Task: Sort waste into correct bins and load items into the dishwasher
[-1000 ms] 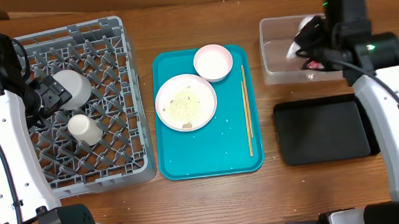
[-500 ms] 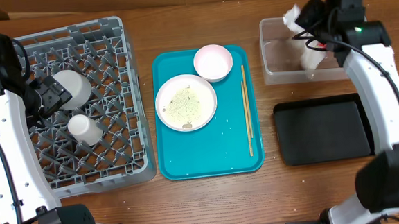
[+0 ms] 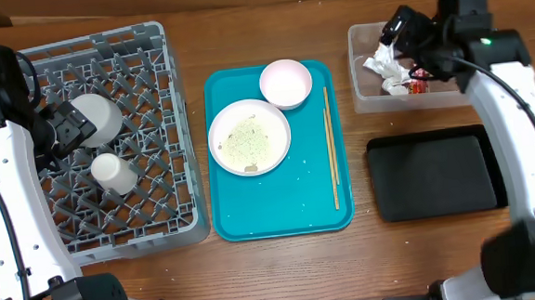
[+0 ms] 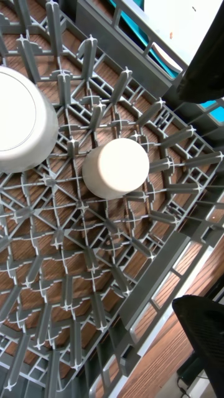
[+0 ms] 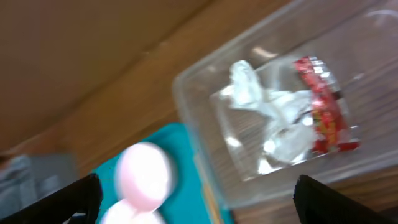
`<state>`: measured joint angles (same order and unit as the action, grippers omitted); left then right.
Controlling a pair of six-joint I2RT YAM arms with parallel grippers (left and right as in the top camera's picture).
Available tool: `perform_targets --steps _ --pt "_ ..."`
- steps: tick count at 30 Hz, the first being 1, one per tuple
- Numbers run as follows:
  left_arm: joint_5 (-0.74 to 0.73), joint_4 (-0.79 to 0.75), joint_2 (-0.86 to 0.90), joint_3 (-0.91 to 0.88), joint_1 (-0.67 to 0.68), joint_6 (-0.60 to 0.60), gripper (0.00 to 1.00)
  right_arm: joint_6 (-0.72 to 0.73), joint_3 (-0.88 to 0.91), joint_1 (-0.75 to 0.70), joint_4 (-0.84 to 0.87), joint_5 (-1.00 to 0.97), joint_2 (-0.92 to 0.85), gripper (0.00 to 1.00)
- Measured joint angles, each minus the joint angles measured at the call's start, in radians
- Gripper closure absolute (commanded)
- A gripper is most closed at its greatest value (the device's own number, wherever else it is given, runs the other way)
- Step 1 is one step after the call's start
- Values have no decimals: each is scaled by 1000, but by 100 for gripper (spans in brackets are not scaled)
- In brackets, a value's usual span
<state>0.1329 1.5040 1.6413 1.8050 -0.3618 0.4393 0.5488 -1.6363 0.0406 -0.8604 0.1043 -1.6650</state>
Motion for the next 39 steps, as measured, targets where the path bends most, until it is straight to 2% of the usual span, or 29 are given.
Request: perform_targets --steps 6,13,19,28,34,39 --pt "0 0 0 0 0 0 0 1 -21 5 -16 233 193 0" --pt "0 0 0 0 0 0 0 -27 -35 103 -159 363 196 0" --pt "0 0 0 0 0 0 0 -44 -2 217 -169 299 130 0" --pt "0 0 0 0 0 0 0 -86 0 389 -39 143 -42 0" --pt "0 0 0 0 0 0 0 -109 0 411 -57 126 -171 0" --pt "0 0 0 0 0 0 0 -120 -14 410 -70 89 -188 0"
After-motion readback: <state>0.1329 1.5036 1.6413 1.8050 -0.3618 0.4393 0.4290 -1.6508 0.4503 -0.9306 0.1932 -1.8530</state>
